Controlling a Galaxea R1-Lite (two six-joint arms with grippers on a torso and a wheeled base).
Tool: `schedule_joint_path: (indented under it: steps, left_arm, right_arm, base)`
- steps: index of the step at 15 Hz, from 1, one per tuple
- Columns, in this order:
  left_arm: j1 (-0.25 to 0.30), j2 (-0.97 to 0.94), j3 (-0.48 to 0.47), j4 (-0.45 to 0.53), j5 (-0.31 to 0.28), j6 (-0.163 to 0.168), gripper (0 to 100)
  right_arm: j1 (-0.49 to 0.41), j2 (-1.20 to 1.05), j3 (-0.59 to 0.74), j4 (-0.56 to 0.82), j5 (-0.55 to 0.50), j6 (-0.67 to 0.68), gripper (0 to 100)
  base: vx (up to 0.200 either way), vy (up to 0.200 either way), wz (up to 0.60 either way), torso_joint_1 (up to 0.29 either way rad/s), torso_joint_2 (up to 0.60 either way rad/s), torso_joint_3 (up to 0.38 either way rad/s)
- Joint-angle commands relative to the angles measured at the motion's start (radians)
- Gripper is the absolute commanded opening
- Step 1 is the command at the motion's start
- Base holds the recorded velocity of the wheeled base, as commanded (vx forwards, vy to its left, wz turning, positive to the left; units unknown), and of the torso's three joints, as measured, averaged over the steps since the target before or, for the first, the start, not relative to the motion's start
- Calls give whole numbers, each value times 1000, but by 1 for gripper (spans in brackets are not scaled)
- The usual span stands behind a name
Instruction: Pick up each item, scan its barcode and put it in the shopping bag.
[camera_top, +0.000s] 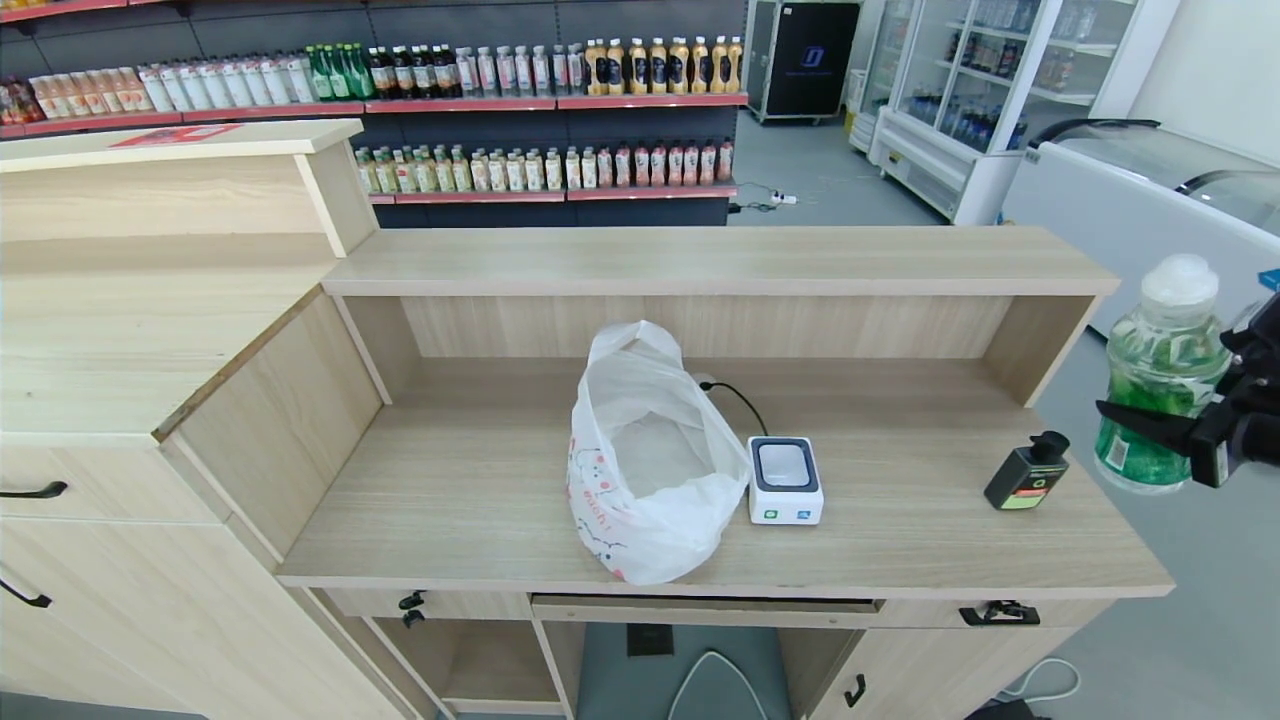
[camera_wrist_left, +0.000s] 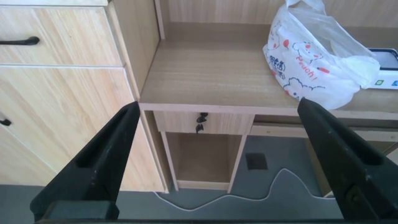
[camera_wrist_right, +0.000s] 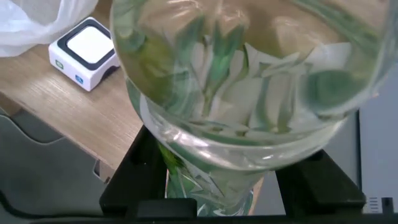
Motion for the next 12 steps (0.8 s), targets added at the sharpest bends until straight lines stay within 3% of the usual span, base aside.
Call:
schedule_joint_path:
  steps: [1,5,7,9,12]
  left_arm:
    - [0,0,0,-1,0,-1,100]
    - [0,0,0,-1,0,-1,100]
    - [0,0,0,-1,0,-1,100]
    - [0,0,0,-1,0,0,100]
    - [0,0,0,-1,0,-1,100]
  right_arm:
    - [-5,-23,4,-2,2,-8,0]
    - [-48,-52,30,-5,-1,-54,0]
    - [-70,-52,28,1,-77,-123,0]
    - [-68,-50,36,-16,-133,-136,0]
    - [-57,-34,47,-62,-136,-136,0]
  base:
    - [0,0,0,0,0,0]
    - [0,0,0,0,0,0]
    - [0,0,0,0,0,0]
    - [0,0,600,0,2,0]
    - [0,0,600,1,-1,2]
